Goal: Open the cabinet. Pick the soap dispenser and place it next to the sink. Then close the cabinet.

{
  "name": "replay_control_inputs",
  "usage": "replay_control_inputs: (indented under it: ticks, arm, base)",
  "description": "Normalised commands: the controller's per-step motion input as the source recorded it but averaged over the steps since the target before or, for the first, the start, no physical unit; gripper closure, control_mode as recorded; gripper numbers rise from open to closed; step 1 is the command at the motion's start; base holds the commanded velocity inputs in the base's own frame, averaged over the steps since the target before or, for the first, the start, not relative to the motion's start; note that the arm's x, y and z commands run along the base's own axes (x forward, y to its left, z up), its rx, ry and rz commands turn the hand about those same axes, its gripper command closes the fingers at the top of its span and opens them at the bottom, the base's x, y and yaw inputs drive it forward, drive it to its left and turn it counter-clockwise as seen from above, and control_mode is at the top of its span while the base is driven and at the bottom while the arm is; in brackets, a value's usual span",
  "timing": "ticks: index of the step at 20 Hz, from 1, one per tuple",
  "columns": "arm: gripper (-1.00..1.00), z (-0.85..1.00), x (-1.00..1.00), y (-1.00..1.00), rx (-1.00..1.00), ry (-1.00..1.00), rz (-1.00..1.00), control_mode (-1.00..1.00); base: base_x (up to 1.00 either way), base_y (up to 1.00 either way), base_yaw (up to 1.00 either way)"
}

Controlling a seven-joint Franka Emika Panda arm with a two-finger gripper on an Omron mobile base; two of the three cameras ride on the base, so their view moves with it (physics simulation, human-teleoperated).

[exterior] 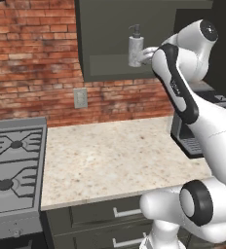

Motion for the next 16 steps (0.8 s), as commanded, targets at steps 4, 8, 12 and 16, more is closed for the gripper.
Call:
replay_control_inputs:
  ticks: [4, 8, 12, 16]
  arm:
    - [-1.0, 0.0, 0.45, 0.0, 0.0, 0.0, -0.01, -1.0]
    - [-1.0, 0.0, 0.44, -0.01, 0.0, 0.0, -0.03, -1.0]
    - [-1.0, 0.0, 0.42, 0.0, 0.0, 0.0, -0.02, -1.0]
    - [-1.0, 0.0, 0.27, 0.0, 0.0, 0.0, 0.0, -1.0]
  base:
    - [0.0, 0.0, 0.0]
    - [0.0, 0.0, 0.0]
    - [0.0, 0.0, 0.0]
    - [0.0, 0.0, 0.0]
